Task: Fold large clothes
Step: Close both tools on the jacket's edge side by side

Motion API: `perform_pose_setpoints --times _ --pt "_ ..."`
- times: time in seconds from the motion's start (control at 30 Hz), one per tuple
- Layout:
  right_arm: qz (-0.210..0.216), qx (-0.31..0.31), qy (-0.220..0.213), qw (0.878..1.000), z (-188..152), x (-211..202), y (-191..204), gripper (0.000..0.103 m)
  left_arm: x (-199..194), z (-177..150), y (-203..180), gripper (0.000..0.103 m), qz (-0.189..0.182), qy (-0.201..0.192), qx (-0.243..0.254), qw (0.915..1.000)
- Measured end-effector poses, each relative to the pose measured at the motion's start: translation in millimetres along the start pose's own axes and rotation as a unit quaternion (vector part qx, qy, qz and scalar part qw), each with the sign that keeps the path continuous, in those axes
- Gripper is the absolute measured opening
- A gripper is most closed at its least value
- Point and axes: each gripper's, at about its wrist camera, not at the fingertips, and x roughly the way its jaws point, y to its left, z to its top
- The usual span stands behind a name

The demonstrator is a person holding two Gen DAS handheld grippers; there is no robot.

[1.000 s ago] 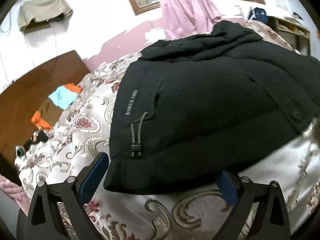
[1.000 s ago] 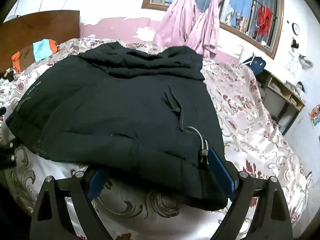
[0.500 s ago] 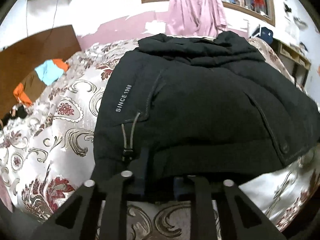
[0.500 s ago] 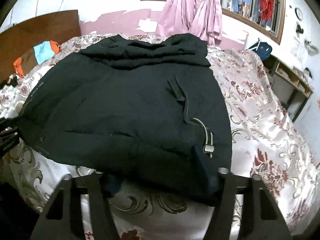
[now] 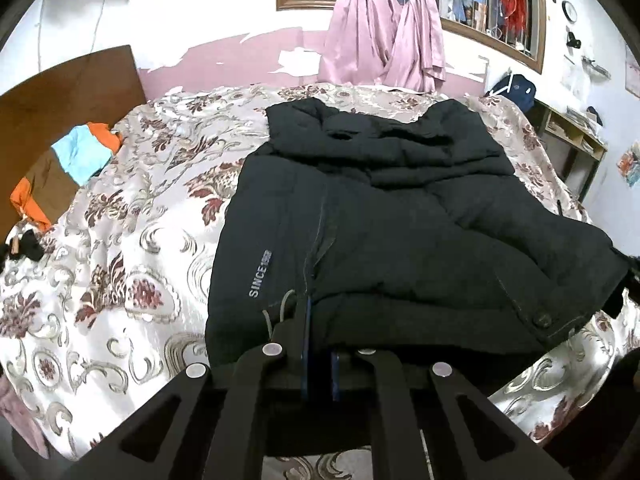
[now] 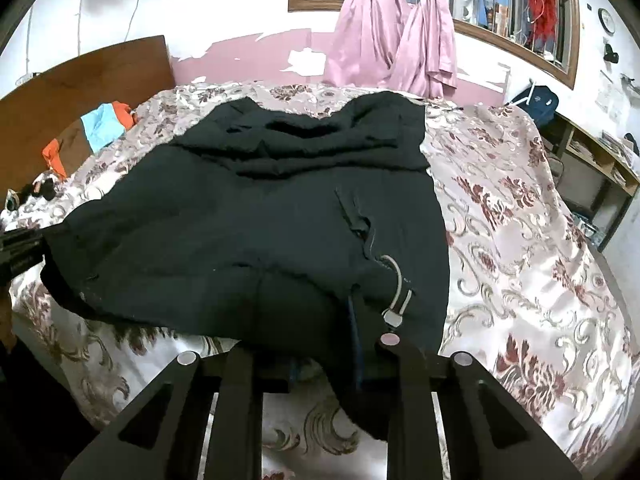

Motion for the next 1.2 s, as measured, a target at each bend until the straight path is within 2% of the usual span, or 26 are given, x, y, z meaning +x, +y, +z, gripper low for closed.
perform_pose_setpoints --times 0.13,0.2,0.3,0.37,0.4,0.57,0.8,0.9,1.07,1.13,1.2 --pt "0.012 0.020 -0.004 1.000 18 -2 -4 0.015 3 -17 -7 0.010 -0.002 0.007 0.016 0.9999" --pt "0.018 0.022 -0.002 1.000 26 2 -4 0.015 5 -34 -10 0.015 -0.006 0.015 0.010 0.9998" --pt "0.025 0.019 0.010 0.999 25 10 0 0.015 6 -56 -17 0.033 -0.005 0.024 0.012 0.9996" --pt "0.028 0.018 0.013 0.999 23 12 4 0.015 4 -67 -21 0.061 -0.004 0.028 0.020 0.9994" --pt "0.029 0.016 0.012 0.999 22 13 5 0.015 2 -73 -24 0.064 -0.005 0.030 0.024 0.9993" --pt "0.031 0.019 0.007 0.999 32 12 6 0.015 -2 -80 -32 0.066 0.010 0.009 0.047 0.9988" --pt "0.032 0.011 0.005 0.999 45 8 12 0.015 19 -82 -49 0.066 0.067 -0.013 0.108 0.9918" --pt "0.033 0.010 0.010 0.999 43 6 12 0.015 16 -85 -55 0.066 0.059 -0.014 0.125 0.9903" --pt "0.033 0.005 0.012 0.999 44 7 12 0.015 -12 -91 -70 0.066 0.041 -0.050 0.168 0.9836" --pt "0.036 0.009 0.010 0.999 47 8 11 0.015 -10 -96 -79 0.071 0.051 -0.052 0.194 0.9783" --pt "0.038 0.012 0.007 0.999 52 9 11 0.015 -1 -99 -84 0.072 0.065 -0.045 0.208 0.9750"
